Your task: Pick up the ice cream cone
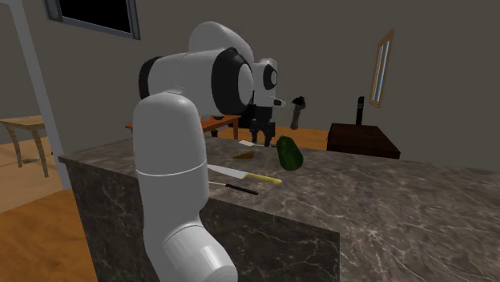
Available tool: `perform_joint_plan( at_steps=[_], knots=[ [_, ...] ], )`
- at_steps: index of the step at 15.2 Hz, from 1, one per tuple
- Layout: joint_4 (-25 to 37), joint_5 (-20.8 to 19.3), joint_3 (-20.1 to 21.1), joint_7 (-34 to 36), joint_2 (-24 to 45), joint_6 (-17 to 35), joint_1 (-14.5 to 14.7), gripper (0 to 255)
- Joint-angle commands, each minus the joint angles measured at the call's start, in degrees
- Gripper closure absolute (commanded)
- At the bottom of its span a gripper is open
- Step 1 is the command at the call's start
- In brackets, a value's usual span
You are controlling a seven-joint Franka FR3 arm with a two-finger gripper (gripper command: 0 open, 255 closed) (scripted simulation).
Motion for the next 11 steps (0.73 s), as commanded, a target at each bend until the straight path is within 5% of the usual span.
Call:
perform_joint_plan(
  at_steps=[1, 10, 11],
  knots=[
    [2.9, -1.1, 0.6, 2.7, 3.2, -0.1, 0.6, 0],
    [-3.1, -1.0, 0.5, 2.4, 3.0, 5.8, 0.6, 0],
    [-3.1, -1.1, 0.5, 2.4, 3.1, 5.8, 0.6, 255]
  ],
)
